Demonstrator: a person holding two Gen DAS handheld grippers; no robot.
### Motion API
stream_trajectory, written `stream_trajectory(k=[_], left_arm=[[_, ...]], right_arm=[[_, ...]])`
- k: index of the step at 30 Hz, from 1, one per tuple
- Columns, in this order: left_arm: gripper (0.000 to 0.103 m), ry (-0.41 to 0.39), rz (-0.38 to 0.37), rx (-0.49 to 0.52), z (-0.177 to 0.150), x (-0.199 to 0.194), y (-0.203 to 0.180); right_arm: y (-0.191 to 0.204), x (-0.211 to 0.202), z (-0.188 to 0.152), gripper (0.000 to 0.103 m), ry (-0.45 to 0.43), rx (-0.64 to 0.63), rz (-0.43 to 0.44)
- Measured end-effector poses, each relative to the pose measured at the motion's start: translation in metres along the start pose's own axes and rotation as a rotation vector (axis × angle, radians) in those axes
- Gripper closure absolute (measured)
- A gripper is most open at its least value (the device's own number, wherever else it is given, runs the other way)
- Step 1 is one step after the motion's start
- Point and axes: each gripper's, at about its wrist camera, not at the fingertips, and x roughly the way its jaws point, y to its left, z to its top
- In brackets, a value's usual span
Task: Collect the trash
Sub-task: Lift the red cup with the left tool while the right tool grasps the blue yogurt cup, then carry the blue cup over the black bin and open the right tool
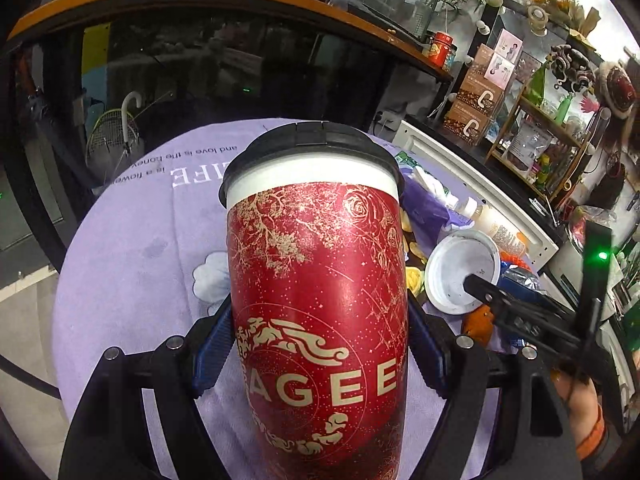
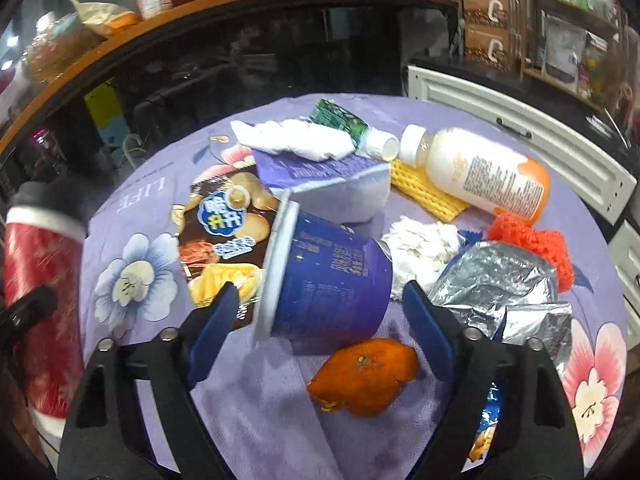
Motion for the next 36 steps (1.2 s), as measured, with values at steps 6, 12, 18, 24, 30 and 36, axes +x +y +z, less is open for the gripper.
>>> stream_trajectory(k=[6, 12, 18, 24, 30, 36], left_arm=[[0.027, -0.008, 0.000, 0.002, -0.007, -0.003, 0.001], [0.027, -0.043, 0.010, 0.030, -0.012, -0.013, -0.005], [0.027, -0.079, 0.009, 0.041, -0.022, -0.029, -0.011], [0.027, -0.104, -0.004, 0.022, -0.035, -0.047, -0.015], [0.027, -0.116, -0.023, 0.040, -0.045, -0.058, -0.037], [0.027, -0.132, -0.084, 0.085, -0.045, -0.063, -0.077]], right_arm=[[-0.003, 0.005, -0.005, 0.042, 0.011, 0.041, 0.001], [0.001, -0.008, -0.011, 0.042, -0.018, 0.026, 0.005], [0.012, -0.037, -0.024, 0.043, -0.057, -0.025, 0.057], [0.012, -0.065, -0.046, 0.043, -0.084, -0.073, 0.086], [-0.011, -0.103, -0.064, 0.043, -0.139, -0.066, 0.105], [-0.045, -0.147, -0.083, 0.043, -0.196, -0.061, 0.100]])
